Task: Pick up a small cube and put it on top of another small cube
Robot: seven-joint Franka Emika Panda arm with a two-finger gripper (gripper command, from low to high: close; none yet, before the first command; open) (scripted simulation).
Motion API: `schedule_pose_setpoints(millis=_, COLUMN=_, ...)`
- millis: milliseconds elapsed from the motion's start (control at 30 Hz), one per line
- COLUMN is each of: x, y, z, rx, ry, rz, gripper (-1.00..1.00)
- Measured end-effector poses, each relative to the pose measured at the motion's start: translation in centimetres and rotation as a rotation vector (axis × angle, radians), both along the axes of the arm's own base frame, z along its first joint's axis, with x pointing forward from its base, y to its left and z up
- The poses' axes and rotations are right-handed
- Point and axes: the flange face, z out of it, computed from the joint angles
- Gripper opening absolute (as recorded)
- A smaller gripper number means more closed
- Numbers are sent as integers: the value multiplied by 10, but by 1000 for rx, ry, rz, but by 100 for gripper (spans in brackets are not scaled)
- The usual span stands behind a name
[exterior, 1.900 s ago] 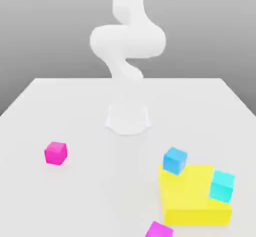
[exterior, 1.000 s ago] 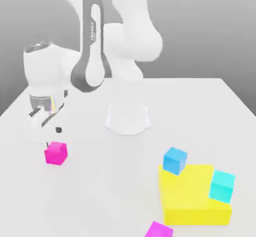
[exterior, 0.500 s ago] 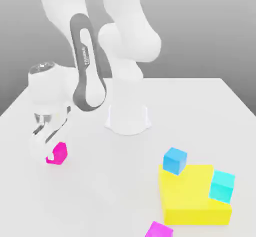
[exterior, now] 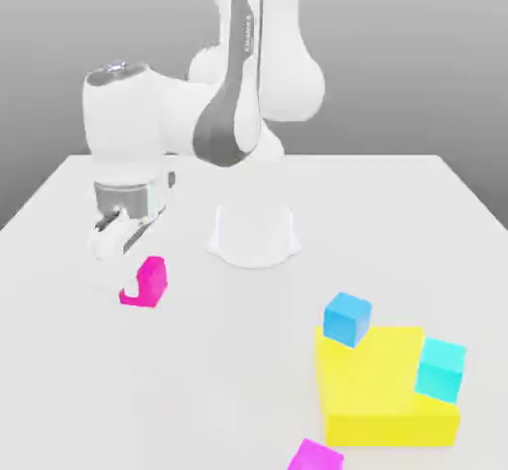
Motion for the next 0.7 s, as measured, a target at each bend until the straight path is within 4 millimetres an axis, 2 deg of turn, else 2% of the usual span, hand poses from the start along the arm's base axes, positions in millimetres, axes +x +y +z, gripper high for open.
schedule_pose_setpoints(millis=100, x=18, y=60, z=18, rx=2, ry=0, rz=13, gripper=-100)
schedule_pose_setpoints(millis=167, x=23, y=103, z=28, rx=3, ry=1, rz=23, gripper=-100)
schedule_pose_setpoints(millis=267, x=19, y=169, z=43, rx=2, ry=6, rz=39, gripper=-100)
schedule_pose_setpoints(millis=333, x=8, y=213, z=52, rx=0, ry=11, rz=51, gripper=-100)
schedule_pose_setpoints(millis=400, x=4, y=228, z=42, rx=-7, ry=14, rz=53, gripper=-100)
schedule_pose_setpoints(millis=567, x=3, y=233, z=-1, rx=-8, ry=15, rz=55, gripper=-100)
schedule_pose_setpoints(millis=600, x=2, y=234, z=-8, rx=-5, ry=15, rz=56, gripper=100)
schedule_pose_setpoints(millis=700, x=2, y=234, z=-8, rx=-5, ry=15, rz=56, gripper=100)
